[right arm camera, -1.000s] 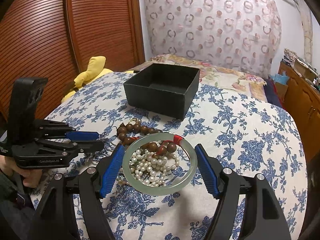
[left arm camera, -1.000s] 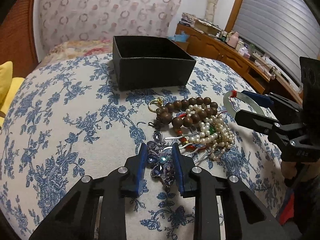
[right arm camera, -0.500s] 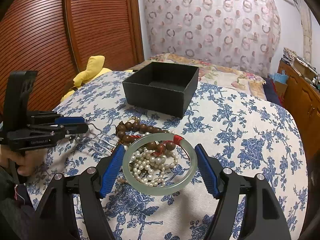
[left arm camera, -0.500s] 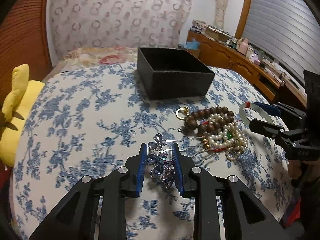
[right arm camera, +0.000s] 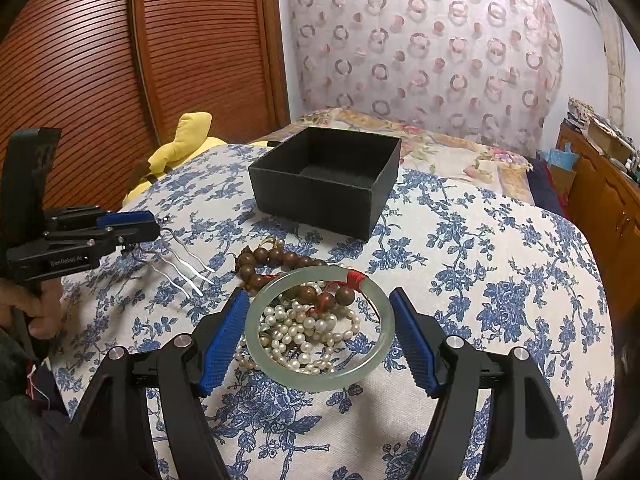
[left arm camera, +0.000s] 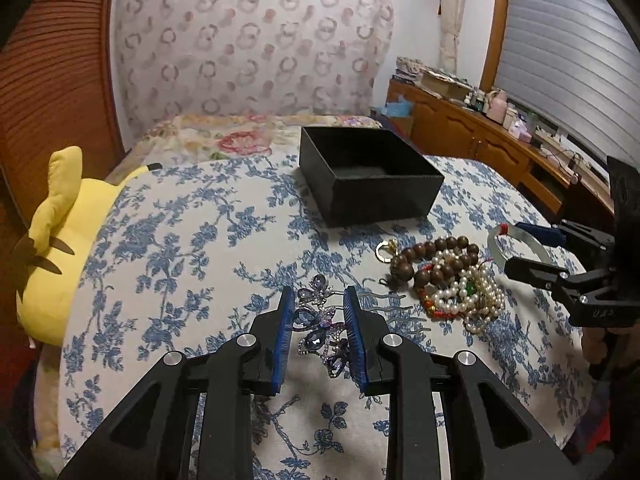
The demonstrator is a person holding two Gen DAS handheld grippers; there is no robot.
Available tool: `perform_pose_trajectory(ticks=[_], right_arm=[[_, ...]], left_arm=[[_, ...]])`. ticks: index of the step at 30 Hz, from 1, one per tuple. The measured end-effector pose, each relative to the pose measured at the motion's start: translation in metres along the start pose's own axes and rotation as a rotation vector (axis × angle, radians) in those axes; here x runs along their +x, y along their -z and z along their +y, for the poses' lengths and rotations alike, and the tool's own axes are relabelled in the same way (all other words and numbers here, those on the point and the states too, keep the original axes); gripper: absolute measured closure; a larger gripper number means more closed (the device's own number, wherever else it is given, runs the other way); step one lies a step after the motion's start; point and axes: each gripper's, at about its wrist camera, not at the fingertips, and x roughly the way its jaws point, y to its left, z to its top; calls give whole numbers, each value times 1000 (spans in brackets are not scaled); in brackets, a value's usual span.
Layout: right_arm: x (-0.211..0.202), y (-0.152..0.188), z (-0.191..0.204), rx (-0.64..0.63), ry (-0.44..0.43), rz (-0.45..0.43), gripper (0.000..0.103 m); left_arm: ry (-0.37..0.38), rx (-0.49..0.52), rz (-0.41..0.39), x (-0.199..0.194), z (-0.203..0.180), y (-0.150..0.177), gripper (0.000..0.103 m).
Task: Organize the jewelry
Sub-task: 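Carry the purple hairpin into the black box and open the left tool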
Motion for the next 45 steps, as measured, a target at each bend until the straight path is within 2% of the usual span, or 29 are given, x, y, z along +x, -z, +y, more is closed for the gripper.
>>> perform_pose_trajectory(ticks=[11, 27, 40, 45], right_arm=[[-5, -20, -5, -2, -5, -40, 29], [30, -85, -47, -9, -8, -67, 29], [80, -124, -60, -40, -51, -35, 29], [96, -130, -57, -56, -68, -19, 29]], left_arm=[[11, 8, -70, -7, -5, -30, 80], [40, 19, -91, 51, -17, -110, 80], [51, 23, -16, 95, -20, -120, 79], [55, 10, -30, 93, -17, -121, 79]])
